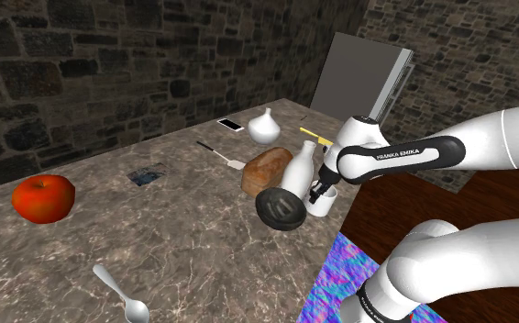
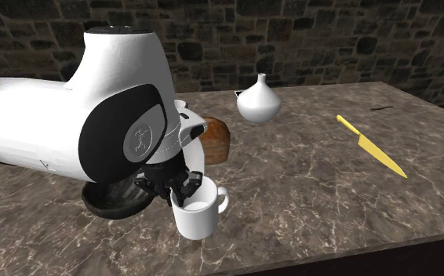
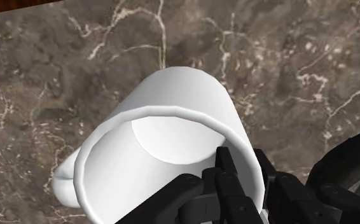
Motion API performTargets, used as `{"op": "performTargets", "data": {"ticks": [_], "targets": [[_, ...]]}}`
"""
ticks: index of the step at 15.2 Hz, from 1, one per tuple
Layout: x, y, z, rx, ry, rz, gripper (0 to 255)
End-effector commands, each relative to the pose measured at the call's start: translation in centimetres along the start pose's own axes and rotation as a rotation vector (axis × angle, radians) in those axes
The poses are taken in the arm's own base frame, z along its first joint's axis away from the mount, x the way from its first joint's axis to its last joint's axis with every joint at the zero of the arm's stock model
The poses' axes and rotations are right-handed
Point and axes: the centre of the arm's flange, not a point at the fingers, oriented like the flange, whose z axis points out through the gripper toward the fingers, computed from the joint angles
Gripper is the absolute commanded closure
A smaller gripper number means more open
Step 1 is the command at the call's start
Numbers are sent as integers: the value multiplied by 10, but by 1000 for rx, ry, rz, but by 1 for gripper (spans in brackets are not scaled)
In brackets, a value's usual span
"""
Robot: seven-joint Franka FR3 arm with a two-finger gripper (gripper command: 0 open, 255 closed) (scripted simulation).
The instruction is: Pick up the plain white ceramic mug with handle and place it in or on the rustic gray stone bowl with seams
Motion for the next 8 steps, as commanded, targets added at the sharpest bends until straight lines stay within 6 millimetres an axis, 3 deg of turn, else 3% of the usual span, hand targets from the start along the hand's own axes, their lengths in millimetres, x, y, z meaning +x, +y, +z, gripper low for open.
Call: {"op": "performTargets", "data": {"ticks": [1,8], "targets": [[0,0,0,0,0,0,255],[1,0,-5,0,0,0,255]]}}
